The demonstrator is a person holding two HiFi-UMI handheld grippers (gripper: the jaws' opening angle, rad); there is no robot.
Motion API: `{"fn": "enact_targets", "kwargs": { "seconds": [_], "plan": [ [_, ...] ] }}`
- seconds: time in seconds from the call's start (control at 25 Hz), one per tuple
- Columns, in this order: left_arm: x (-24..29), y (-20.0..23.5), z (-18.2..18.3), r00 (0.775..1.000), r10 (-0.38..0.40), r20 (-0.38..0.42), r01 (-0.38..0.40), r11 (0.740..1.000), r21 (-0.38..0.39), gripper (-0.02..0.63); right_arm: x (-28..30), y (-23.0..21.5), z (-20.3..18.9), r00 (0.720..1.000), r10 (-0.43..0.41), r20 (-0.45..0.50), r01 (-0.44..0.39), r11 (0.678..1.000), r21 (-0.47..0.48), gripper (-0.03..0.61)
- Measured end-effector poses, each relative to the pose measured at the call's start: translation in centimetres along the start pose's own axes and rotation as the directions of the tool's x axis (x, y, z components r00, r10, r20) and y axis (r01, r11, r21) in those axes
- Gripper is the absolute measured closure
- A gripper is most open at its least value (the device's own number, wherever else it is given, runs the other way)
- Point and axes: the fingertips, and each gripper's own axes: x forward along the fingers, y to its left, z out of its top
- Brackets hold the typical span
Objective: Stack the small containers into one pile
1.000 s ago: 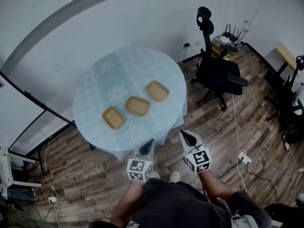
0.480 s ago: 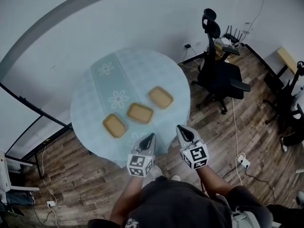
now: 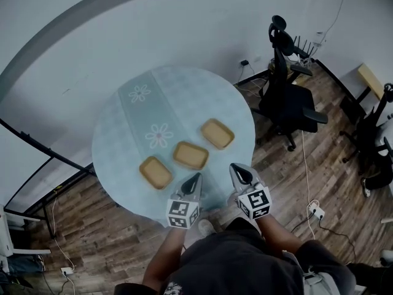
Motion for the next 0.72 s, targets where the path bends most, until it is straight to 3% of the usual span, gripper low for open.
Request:
{"fn": "enact_targets", "kwargs": {
  "seconds": [0.44,0.72],
  "plan": [
    [3.3,2.7,-1.4,0.999,0.009,-0.046,-0.01,0.999,-0.032,0.609,3.3,-2.7,-1.9,0.998,-0.022,-0.052,0.024,0.999,0.028,0.577],
    [5.4,3.4,-2.5,0.996,0.052,-0.072,-0.056,0.997,-0.059,0.609,5.4,-5.1,-4.0,0.996,0.017,-0.084,-0.014,0.999,0.034,0.577]
  ]
}}
